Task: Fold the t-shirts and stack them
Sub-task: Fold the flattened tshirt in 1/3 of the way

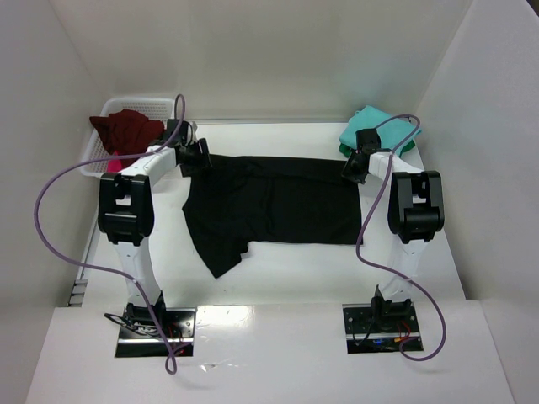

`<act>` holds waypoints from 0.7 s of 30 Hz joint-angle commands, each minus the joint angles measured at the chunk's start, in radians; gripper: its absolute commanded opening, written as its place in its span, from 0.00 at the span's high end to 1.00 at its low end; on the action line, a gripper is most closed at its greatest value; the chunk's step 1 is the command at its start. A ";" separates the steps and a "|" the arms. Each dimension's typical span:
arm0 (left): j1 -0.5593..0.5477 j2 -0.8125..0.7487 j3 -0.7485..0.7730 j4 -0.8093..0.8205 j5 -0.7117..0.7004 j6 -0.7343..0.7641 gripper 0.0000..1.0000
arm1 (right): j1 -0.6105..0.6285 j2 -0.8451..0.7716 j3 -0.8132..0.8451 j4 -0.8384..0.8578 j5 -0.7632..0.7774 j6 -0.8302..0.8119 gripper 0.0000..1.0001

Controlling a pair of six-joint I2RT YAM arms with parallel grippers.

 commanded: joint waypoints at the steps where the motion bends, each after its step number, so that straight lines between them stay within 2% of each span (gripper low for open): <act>1: 0.002 0.048 -0.002 0.058 0.031 -0.018 0.36 | 0.009 -0.018 -0.003 0.022 -0.005 -0.004 0.85; 6: 0.002 0.078 0.008 0.086 0.041 -0.036 0.41 | 0.009 -0.009 -0.003 0.022 0.004 -0.005 0.88; 10: 0.002 0.096 0.024 0.086 0.041 -0.036 0.58 | 0.009 0.000 0.008 0.012 0.004 -0.014 0.89; 11: 0.002 0.099 0.027 0.078 0.050 -0.036 0.67 | 0.009 0.000 0.008 0.012 0.004 -0.014 0.89; 12: 0.002 0.099 0.027 0.076 0.053 -0.036 0.70 | 0.009 0.000 0.008 0.012 0.004 -0.014 0.89; 14: 0.002 0.099 0.032 0.055 0.064 -0.036 0.83 | 0.009 0.000 0.008 0.007 0.014 -0.014 0.89; 18: 0.002 0.076 0.035 0.006 0.055 -0.027 0.96 | 0.009 0.000 0.017 0.003 0.024 -0.014 0.89; 21: 0.014 0.049 0.025 -0.005 0.055 -0.027 0.97 | 0.009 0.000 0.017 0.002 0.034 -0.023 0.90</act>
